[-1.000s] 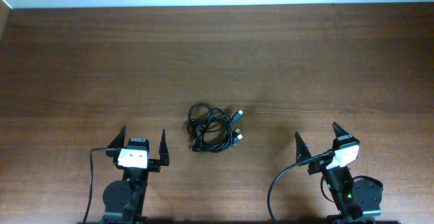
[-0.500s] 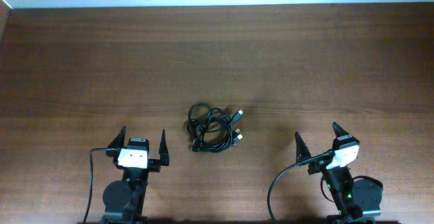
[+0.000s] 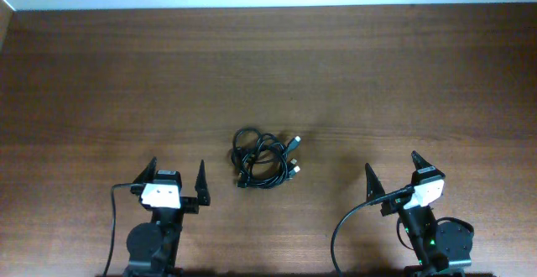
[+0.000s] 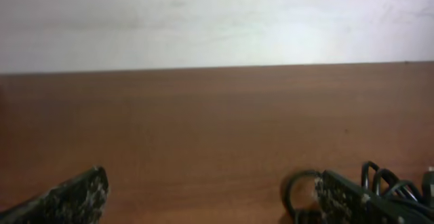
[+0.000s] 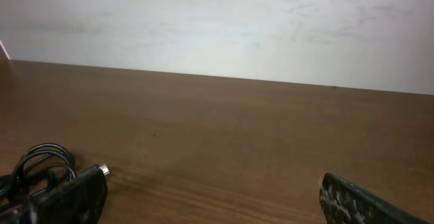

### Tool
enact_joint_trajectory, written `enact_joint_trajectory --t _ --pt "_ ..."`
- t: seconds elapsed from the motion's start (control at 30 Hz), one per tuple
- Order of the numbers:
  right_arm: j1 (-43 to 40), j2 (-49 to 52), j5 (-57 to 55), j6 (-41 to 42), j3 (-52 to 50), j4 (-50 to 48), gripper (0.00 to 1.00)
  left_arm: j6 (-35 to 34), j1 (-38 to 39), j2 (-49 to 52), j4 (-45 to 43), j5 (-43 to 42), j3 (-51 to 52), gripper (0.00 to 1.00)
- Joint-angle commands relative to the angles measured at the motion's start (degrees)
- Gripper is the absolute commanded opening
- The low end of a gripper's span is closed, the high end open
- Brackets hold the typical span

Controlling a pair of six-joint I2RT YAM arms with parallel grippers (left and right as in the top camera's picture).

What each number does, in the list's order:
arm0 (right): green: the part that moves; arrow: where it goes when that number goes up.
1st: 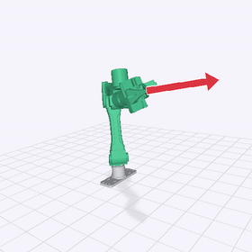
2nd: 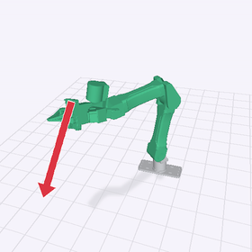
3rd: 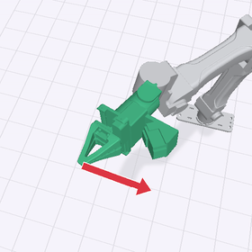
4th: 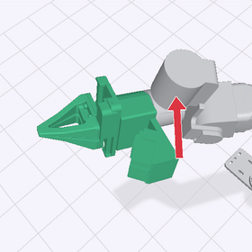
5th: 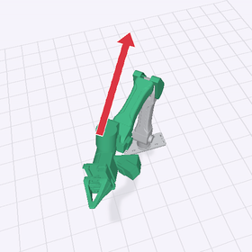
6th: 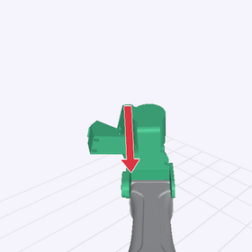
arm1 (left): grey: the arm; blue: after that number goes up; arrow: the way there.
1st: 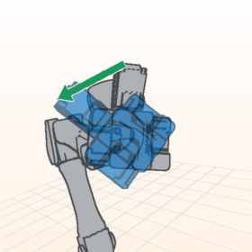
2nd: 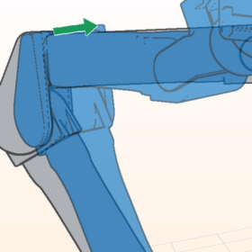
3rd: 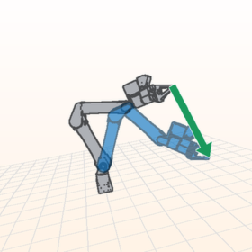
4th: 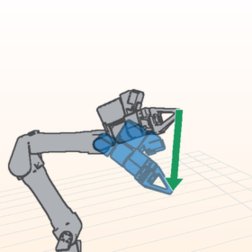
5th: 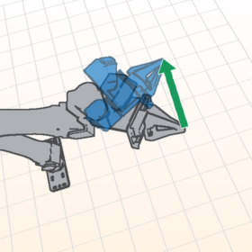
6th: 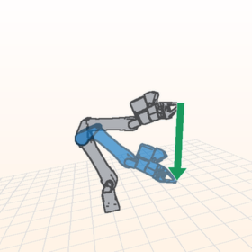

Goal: Untangle cables

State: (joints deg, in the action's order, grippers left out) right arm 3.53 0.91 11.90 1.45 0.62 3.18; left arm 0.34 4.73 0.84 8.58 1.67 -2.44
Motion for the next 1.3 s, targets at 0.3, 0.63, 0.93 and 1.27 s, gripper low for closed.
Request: enact_joint_trajectory --t 0.3,0.63,0.93,1.27 --pt "0.2 -0.7 -0.5 0.1 -0.3 0.5 0.99 -1.5 -0.3 0.7 12.7 -5.8 -11.2 0.99" --pt "0.2 -0.7 -0.5 0.1 -0.3 0.5 0.99 -0.7 -0.3 14.7 26.2 -12.1 -27.4 0.99" --pt "0.2 -0.7 -0.5 0.1 -0.3 0.5 0.99 -0.7 -0.3 31.5 38.5 -15.8 -42.6 0.99" --pt "0.2 -0.7 -0.5 0.1 -0.3 0.5 0.99 3.7 -0.2 56.8 57.8 -15.9 -63.8 0.99"
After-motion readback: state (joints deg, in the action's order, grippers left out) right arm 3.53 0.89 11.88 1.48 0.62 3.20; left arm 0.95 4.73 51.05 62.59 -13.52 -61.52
